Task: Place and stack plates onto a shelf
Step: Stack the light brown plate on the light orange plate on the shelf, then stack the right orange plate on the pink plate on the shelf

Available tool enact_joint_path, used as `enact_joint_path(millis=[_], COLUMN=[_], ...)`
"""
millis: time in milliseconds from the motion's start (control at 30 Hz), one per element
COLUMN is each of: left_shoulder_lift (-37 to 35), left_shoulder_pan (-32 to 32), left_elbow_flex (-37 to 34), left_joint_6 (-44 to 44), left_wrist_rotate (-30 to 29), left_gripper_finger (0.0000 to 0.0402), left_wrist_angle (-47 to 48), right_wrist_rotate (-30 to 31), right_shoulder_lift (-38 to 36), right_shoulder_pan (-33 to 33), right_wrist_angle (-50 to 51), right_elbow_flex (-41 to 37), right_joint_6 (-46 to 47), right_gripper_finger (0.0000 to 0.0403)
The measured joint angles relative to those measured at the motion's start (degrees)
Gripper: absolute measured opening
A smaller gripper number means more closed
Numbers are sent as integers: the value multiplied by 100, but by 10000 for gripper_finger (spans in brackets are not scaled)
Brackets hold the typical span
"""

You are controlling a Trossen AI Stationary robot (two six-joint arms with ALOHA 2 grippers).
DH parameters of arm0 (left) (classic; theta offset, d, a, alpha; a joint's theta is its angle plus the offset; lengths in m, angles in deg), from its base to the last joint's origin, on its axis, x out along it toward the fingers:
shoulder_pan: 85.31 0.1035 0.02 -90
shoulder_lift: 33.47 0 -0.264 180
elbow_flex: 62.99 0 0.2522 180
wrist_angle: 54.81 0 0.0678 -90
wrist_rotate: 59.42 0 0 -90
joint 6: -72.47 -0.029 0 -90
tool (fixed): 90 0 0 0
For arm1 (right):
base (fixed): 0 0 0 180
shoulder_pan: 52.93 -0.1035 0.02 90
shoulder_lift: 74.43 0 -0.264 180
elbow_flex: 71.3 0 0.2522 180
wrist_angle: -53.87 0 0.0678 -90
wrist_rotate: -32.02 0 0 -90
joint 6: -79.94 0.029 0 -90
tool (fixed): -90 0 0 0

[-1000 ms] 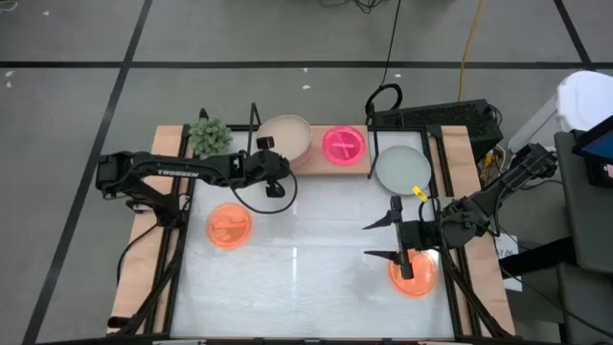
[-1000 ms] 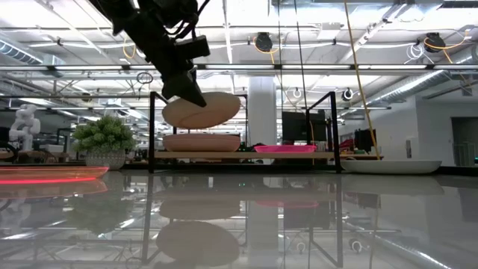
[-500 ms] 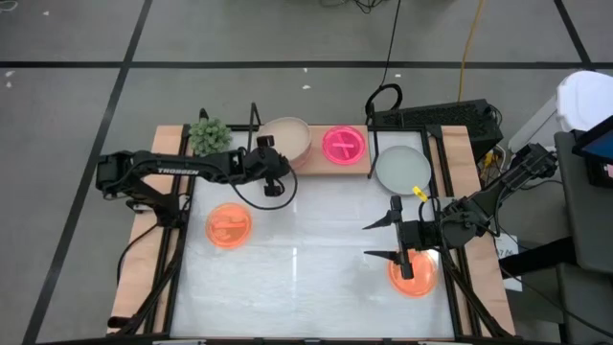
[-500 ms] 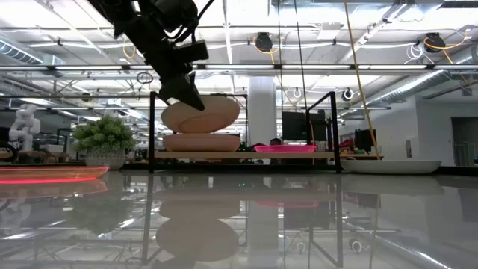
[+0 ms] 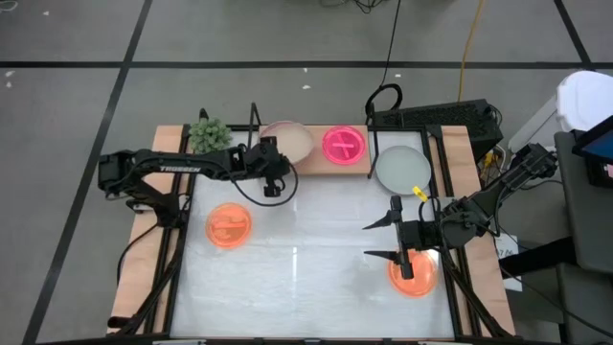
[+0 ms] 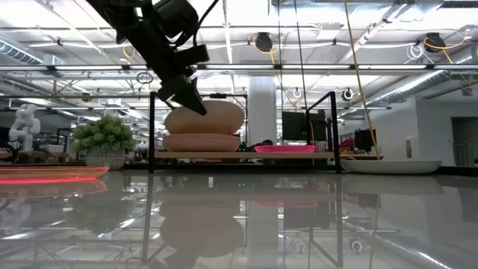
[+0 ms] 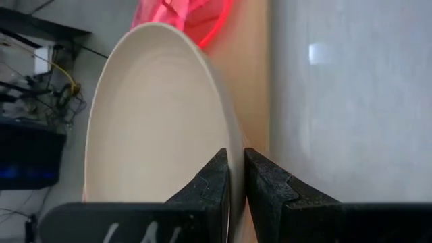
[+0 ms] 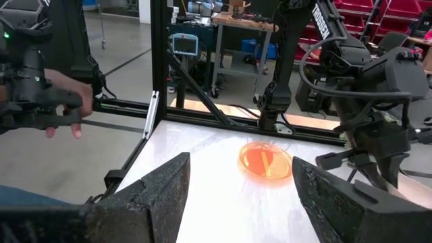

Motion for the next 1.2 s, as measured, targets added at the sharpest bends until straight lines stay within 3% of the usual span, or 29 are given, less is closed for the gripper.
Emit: enact_joint_path(millis=[300, 567, 767, 1200], left_shoulder_lift=[17, 17, 17, 17], left_shoulder_pan=[-39, -39, -161, -568], left_elbow_flex=[0, 0, 0, 0], left_joint_6=[-268, -218, 34, 1437], left_wrist_rotate=[-11, -168, -175, -317], left_gripper_finger=[52, 120, 151, 154], left_wrist_angle=[9, -9, -66, 19], right_wrist_rotate=[0, 0, -1, -2], right_shoulder_lift=[0, 0, 0, 0], right_shoulder_pan=[1, 0, 2, 2], right_wrist_angle=[0, 26, 71, 305], right_elbow_flex=[0, 0, 0, 0], right_joint_6=[1, 1, 1, 163], right_gripper_finger=[240, 240, 240, 240])
